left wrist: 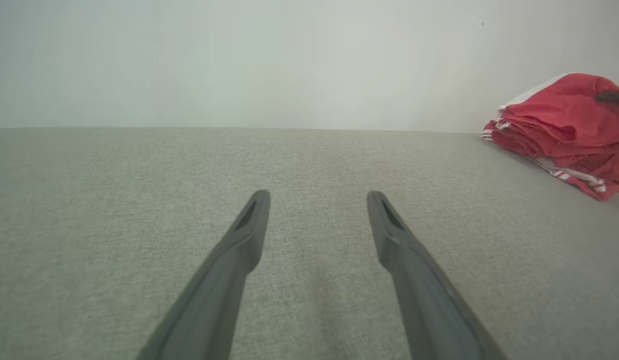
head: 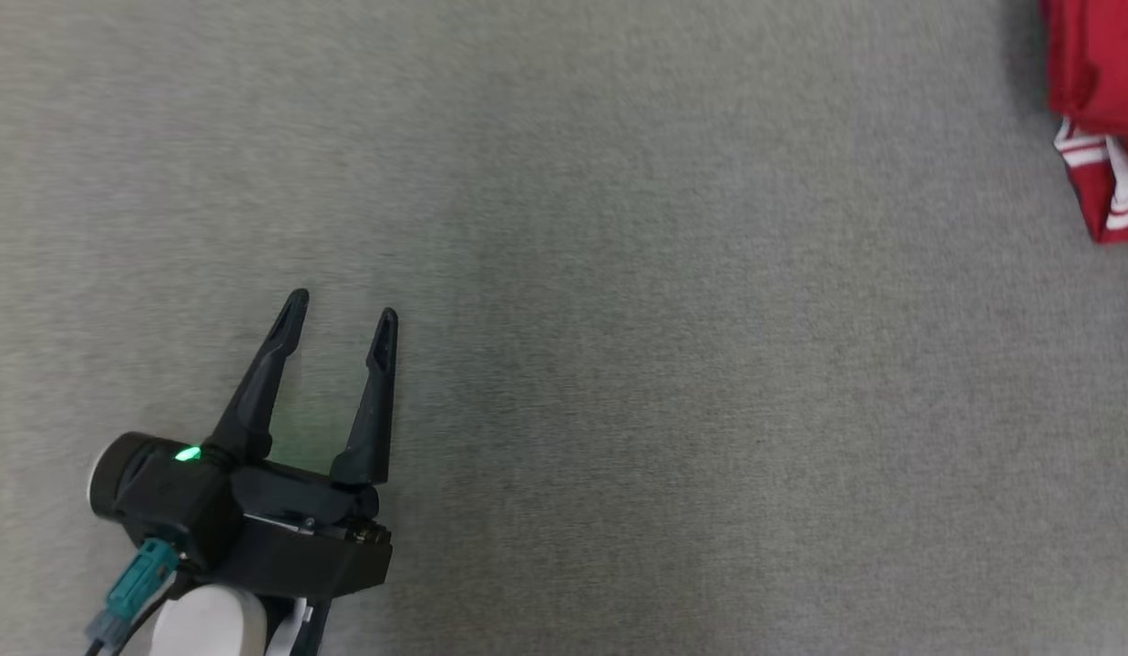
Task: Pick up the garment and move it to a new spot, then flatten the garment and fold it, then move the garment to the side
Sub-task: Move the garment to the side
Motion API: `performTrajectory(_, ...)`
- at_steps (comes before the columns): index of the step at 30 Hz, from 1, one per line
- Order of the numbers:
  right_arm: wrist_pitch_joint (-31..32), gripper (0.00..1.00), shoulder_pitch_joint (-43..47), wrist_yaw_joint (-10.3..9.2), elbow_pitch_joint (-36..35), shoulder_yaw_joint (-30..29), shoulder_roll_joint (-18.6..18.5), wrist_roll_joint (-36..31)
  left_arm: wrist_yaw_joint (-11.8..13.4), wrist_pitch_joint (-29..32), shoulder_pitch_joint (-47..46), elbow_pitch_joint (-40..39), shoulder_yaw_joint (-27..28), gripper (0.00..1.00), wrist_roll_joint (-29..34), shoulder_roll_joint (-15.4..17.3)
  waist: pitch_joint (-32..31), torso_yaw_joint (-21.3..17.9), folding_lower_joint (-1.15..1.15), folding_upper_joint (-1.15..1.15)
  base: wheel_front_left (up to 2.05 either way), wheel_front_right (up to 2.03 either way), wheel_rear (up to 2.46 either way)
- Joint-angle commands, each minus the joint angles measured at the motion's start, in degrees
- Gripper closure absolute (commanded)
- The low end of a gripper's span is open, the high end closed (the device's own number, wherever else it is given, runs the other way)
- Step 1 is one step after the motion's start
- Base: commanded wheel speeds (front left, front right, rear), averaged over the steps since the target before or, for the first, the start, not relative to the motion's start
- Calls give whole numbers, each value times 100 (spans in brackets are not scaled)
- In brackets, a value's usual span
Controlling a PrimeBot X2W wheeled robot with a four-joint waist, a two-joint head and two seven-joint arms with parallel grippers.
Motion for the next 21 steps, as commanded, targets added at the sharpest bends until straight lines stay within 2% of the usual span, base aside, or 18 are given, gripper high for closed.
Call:
performTrajectory(1, 61, 100, -176, -14, 5, 114, -128, -131, 6, 1, -83, -130, -16, 0, 30, 97, 505, -423, -1, -2, 0, 0, 0)
performTrajectory(7, 162, 100, -571, -14, 80, 506, -448, -488, 10, 5, -36, -410, -62, 0, 18, 180, 663, -454, -1, -2, 0, 0, 0)
performTrajectory(12, 208, 100, -782, -15, 196, 722, -493, -677, 20, 12, 9, -499, -87, 0, -3, 198, 707, -461, -1, -2, 0, 0, 0)
performTrajectory(13, 196, 74, -827, -15, 220, 752, -494, -726, 20, 17, 10, -508, -95, 0, -18, 198, 717, -457, -1, -2, 0, 0, 0)
performTrajectory(14, 165, 20, -872, -15, 247, 781, -491, -767, 21, 15, 5, -514, -98, 0, -27, 201, 725, -454, -1, -2, 0, 0, 0)
performTrajectory(15, 149, 0, -910, -15, 285, 788, -467, -784, 27, 14, 3, -509, -95, 0, -38, 205, 727, -454, -1, -2, 0, 0, 0)
performTrajectory(21, 9, 0, -1153, -15, 457, 779, -339, -1080, 44, 17, -28, -393, -103, 0, -98, 194, 730, -420, -1, -2, 0, 0, 0)
